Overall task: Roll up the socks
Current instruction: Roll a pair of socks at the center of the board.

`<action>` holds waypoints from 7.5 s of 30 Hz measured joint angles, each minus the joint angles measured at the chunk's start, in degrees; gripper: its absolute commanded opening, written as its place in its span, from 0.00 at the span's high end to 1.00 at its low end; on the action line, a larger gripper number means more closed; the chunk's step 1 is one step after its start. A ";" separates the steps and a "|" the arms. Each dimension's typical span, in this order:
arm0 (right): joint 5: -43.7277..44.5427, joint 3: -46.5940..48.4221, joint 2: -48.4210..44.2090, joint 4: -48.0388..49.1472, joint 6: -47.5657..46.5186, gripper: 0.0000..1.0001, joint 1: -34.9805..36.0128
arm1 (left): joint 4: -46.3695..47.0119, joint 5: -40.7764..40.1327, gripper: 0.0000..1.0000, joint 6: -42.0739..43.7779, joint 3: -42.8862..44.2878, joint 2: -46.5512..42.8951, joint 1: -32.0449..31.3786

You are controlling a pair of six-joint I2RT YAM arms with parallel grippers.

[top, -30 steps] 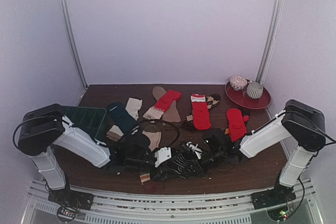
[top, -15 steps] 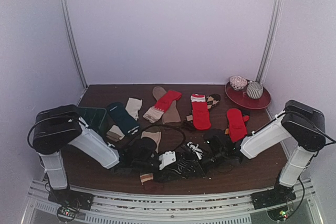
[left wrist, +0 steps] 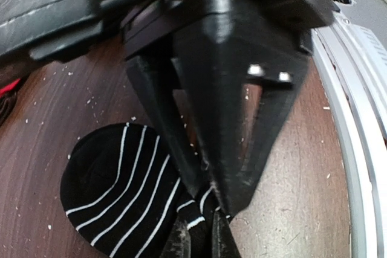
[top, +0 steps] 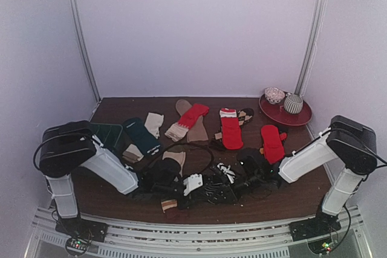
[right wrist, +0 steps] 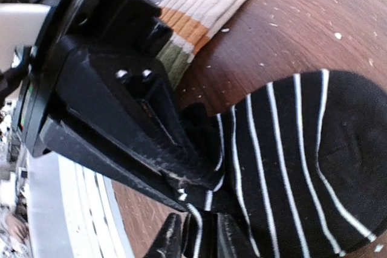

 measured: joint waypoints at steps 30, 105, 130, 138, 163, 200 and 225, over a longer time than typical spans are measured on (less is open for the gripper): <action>34.51 -13.94 -16.68 8.39 -21.90 0.58 14.51 | -9.57 12.83 1.00 -15.23 9.79 5.31 3.67; 14.71 -12.39 -2.16 20.50 8.07 1.00 5.07 | 9.25 10.49 0.94 -0.17 0.70 5.75 5.09; 33.75 -17.90 -27.02 12.96 -12.90 0.59 13.05 | 3.87 18.93 1.00 -17.11 6.03 9.20 8.39; 37.75 -17.27 -16.98 15.96 -21.62 0.59 15.80 | 3.61 20.33 1.00 -18.16 6.58 9.70 8.68; 43.34 -11.61 -4.72 19.82 -18.47 1.00 15.87 | 3.28 21.05 0.89 -18.16 6.99 9.90 8.90; 6.27 -7.54 2.43 20.33 6.10 1.00 -2.32 | 8.74 13.00 0.52 1.11 2.51 5.20 8.57; 5.16 -7.13 1.57 18.14 5.09 0.80 -3.21 | 7.41 15.06 1.00 -4.44 4.28 8.31 8.85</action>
